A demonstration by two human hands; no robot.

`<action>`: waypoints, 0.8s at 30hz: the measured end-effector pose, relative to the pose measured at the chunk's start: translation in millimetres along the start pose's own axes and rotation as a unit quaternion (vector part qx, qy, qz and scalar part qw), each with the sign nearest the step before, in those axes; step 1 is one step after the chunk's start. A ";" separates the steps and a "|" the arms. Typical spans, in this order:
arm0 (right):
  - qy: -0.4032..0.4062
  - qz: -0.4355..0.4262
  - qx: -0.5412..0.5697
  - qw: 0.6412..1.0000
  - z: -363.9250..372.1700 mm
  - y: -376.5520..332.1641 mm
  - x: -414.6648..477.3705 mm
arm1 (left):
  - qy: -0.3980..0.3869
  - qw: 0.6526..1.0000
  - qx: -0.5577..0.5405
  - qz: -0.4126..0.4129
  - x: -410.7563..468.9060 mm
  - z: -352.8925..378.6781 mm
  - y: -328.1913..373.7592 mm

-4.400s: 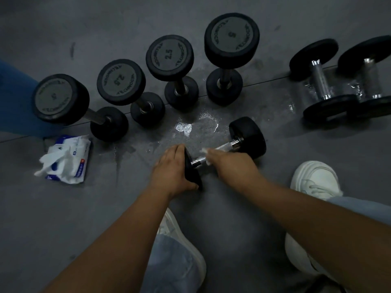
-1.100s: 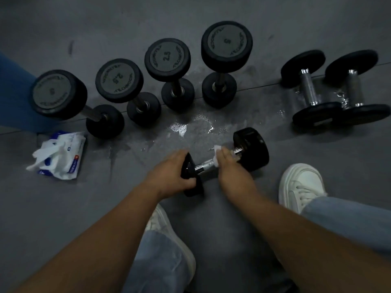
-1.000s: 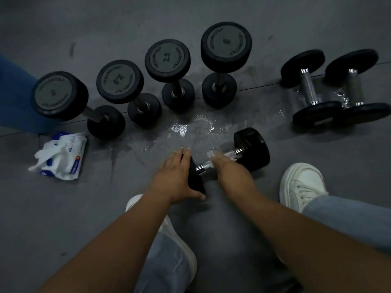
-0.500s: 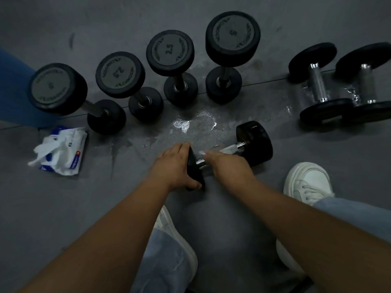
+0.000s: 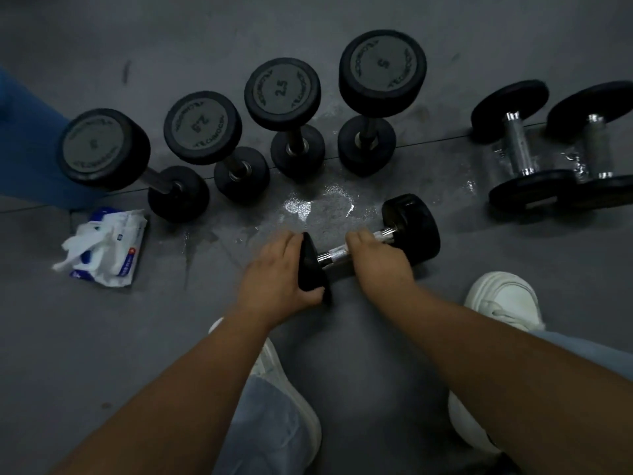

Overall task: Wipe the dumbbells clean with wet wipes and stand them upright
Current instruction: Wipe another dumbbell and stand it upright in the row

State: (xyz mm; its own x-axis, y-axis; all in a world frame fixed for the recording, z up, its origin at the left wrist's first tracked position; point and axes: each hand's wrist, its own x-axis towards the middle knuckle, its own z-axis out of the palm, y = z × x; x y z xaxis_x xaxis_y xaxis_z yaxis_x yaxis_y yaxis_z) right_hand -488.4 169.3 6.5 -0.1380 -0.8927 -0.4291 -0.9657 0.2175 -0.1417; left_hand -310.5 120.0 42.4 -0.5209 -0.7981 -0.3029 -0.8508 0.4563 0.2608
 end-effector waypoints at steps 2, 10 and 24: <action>-0.006 0.015 -0.010 1.000 -8.6 -5.0 12.9 | -0.039 0.999 0.018 -0.017 0.6 8.8 7.1; -0.207 -0.076 -0.129 0.967 -40.3 13.5 37.8 | -0.110 0.992 0.061 0.027 18.6 1.7 -2.6; 0.085 0.037 0.076 0.993 -20.5 19.0 -10.8 | -0.135 0.990 -0.040 -0.005 14.2 -4.0 2.4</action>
State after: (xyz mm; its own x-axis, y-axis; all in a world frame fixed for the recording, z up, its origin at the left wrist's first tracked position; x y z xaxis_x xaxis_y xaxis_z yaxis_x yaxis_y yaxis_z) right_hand -509.7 175.0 26.8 -0.2550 -0.9232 -0.2877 -0.9088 0.3304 -0.2546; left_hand -319.8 108.2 42.4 -0.5219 -0.6623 -0.5375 -0.8530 0.4086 0.3248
